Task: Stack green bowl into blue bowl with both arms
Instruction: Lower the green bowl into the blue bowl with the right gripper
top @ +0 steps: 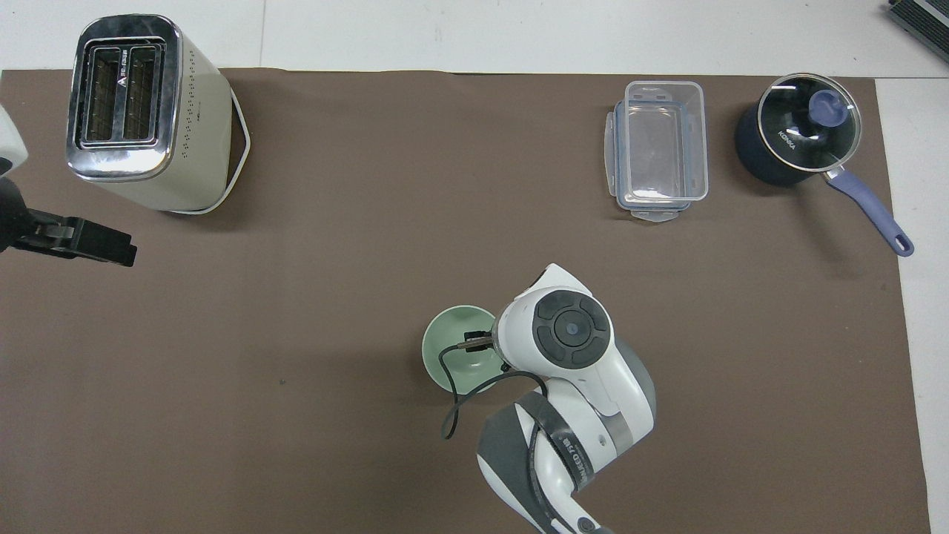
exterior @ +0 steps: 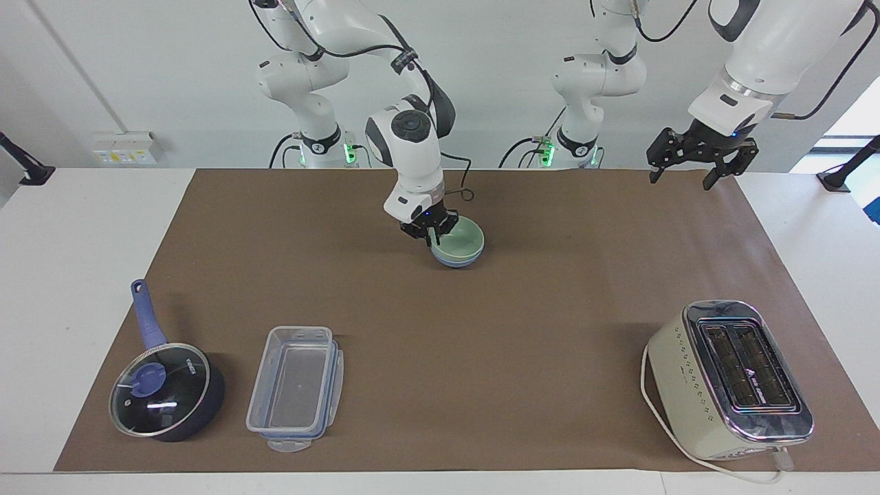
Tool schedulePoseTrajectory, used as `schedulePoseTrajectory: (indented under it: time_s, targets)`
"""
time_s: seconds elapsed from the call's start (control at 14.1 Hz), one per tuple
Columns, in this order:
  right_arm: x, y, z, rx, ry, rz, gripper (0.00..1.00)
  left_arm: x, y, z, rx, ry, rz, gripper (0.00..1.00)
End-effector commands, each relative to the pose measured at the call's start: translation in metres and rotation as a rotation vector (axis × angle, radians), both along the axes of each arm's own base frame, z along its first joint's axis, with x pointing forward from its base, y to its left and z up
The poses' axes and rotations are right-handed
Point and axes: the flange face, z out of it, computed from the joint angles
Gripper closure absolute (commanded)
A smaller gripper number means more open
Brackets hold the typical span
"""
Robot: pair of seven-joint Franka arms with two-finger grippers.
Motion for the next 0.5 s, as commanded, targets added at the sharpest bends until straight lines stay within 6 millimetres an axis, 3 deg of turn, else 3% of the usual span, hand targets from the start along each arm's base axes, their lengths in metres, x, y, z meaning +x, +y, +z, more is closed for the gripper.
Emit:
schedulePoseTrajectory:
  time_s: [0.0,0.07,0.21,0.43]
  targets:
    - [0.002,-0.008,0.020,0.019,-0.017,-0.013,0.00,0.004,0.020,0.008,0.002,-0.011,-0.014,0.00]
    - [0.002,-0.013,0.032,0.020,-0.020,-0.019,0.00,0.004,0.025,0.009,0.002,-0.017,-0.026,0.00]
    - [0.007,-0.029,0.056,0.019,-0.035,-0.048,0.00,0.004,0.016,0.009,0.001,-0.029,-0.041,0.00]
    - [0.031,-0.078,0.100,0.013,-0.055,-0.130,0.00,0.005,0.019,0.008,0.001,-0.028,-0.041,0.00]
